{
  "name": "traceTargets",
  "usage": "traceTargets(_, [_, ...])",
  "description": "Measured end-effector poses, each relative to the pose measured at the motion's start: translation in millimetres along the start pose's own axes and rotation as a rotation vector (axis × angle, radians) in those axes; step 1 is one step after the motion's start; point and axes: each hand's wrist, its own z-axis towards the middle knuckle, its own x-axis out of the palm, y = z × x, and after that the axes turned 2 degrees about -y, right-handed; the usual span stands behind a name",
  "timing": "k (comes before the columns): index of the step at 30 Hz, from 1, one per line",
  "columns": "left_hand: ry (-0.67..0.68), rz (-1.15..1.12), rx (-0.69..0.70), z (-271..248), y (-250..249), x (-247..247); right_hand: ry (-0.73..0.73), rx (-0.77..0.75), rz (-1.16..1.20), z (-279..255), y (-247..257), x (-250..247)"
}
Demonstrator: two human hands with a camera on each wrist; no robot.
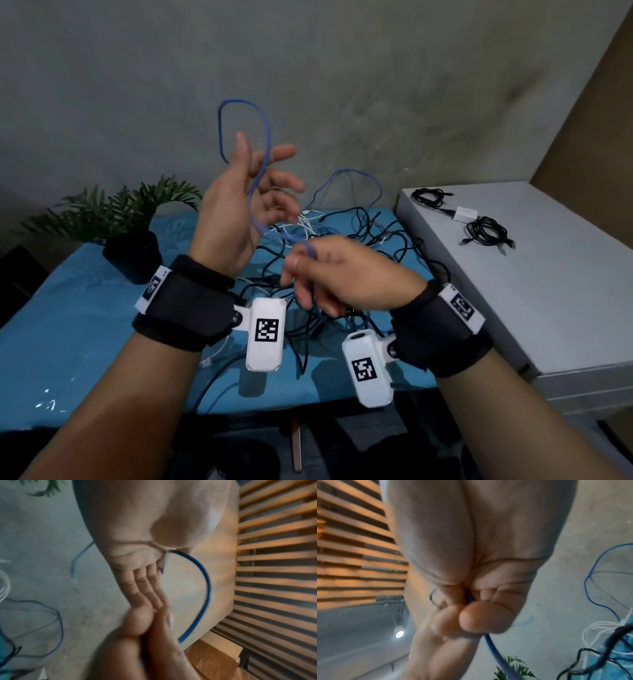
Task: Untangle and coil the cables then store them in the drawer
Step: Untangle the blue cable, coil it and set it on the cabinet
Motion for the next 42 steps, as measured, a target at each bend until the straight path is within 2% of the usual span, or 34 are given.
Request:
traceTargets(2, [0.102, -0.063, -0.127, -2, 1, 0, -0.159, -0.073, 0.231, 2, 2, -8])
traceTargets(5, [0.262, 0.099, -0.243, -6, 12, 6, -0.331, -0.188, 0.507, 4, 7, -21])
traceTargets(8, [0.504, 0.495, -0.193, -18, 19, 11, -0.42, -0.25, 0.719, 1, 12, -34])
traceTargets(9, [0.528, 0.552, -0.175, -20, 20, 10, -0.434, -0.281, 0.756, -2, 14, -38])
traceTargets(11, [0.458, 0.526, -0.112, -21, 19, 9, -0.463, -0.346, 0.797, -6, 16, -48])
traceTargets(13, [0.292, 0.457, 0.03, -18, 14, 10, -0.518, -0.365, 0.758, -8, 15, -55])
traceTargets(15, [0.119, 0.361, 0.146, -13, 6, 11, -0.561, -0.289, 0.564, -10, 10, -56])
traceTargets(16, [0.06, 0.306, 0.188, -12, 1, 11, -0.545, -0.219, 0.392, -10, 7, -54])
traceTargets(18, [-0.003, 0.19, 0.239, -10, -8, 11, -0.363, -0.078, -0.027, -10, 0, -45])
traceTargets(20, [-0.031, 0.11, 0.262, -9, -12, 10, -0.047, 0.042, -0.341, -9, -5, -30])
traceTargets(21, [-0.043, 0.092, 0.262, -9, -12, 10, 0.067, 0.076, -0.397, -7, -5, -23])
traceTargets(23, [-0.053, 0.073, 0.232, -9, -12, 10, 0.114, 0.095, -0.322, -5, -3, -12])
traceTargets(26, [-0.019, 0.077, 0.113, -8, -6, 9, -0.028, 0.018, -0.031, -4, 2, -14])
traceTargets(29, [0.067, 0.227, -0.087, -7, 8, 12, -0.244, -0.136, 0.328, 0, 9, -21])
traceTargets(32, [0.364, 0.431, -0.203, -16, 20, 15, -0.421, -0.209, 0.638, 2, 13, -27])
traceTargets(35, [0.637, 0.59, -0.237, -28, 22, 17, -0.521, -0.248, 0.691, 2, 12, -35])
traceTargets(36, [0.641, 0.551, -0.238, -29, 22, 17, -0.553, -0.224, 0.682, 1, 10, -39])
traceTargets(38, [0.5, 0.441, -0.227, -28, 18, 17, -0.596, -0.074, 0.608, -4, 9, -47])
traceTargets(40, [0.289, 0.41, -0.162, -23, 15, 15, -0.571, 0.127, 0.396, -11, 11, -53])
traceTargets(42, [0.183, 0.416, -0.112, -19, 11, 12, -0.538, 0.181, 0.124, -18, 14, -55])
